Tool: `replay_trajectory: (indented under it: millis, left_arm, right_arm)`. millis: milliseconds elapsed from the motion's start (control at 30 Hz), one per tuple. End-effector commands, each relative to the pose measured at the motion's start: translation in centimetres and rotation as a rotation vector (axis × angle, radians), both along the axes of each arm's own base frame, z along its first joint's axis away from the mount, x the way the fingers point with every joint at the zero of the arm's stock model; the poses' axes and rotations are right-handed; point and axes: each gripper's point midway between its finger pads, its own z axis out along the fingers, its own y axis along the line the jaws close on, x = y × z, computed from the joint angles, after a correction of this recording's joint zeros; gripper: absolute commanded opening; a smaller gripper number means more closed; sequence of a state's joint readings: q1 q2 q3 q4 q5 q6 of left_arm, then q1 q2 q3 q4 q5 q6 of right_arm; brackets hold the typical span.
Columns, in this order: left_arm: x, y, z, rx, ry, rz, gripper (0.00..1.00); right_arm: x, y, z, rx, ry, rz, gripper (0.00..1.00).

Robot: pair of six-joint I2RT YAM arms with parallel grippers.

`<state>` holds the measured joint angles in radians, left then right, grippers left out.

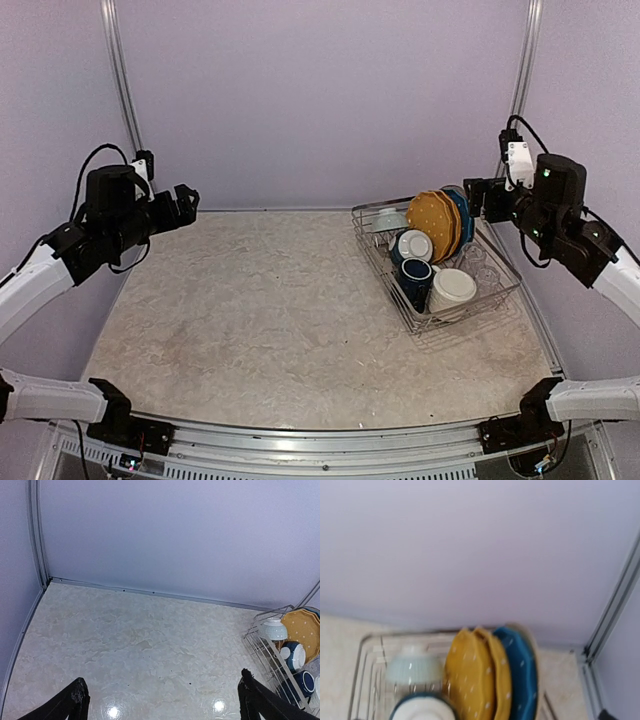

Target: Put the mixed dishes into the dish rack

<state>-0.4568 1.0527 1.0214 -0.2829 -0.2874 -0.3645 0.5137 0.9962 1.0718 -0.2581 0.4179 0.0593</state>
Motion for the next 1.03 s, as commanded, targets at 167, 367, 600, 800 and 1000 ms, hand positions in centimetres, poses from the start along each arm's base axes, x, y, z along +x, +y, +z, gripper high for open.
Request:
replay_trajectory:
  millis: [167, 367, 600, 800, 1000]
  left_arm:
    - [-0.5, 2.2, 0.1, 0.062, -0.024, 0.090, 0.99]
    - [-0.8, 2.6, 0.5, 0.054, -0.036, 0.110, 0.99]
    - [-0.8, 2.4, 0.4, 0.049, -0.030, 0.099, 0.99]
    - [-0.7, 2.2, 0.1, 0.049, -0.021, 0.091, 0.99]
    - [-0.6, 2.1, 0.0, 0.043, -0.017, 0.089, 0.99]
  right_arm:
    - [-0.8, -1.7, 0.0, 0.015, -0.062, -0.059, 1.00]
    - [-0.4, -1.3, -0.6, 0.004, -0.046, -0.048, 1.00]
    - [-0.1, -1.1, -0.7, -0.003, -0.042, -0.044, 1.00]
    - [-0.2, -1.1, -0.7, 0.004, -0.044, -0.041, 1.00]
    - [-0.2, -1.2, -1.2, 0.004, -0.029, -0.050, 1.00]
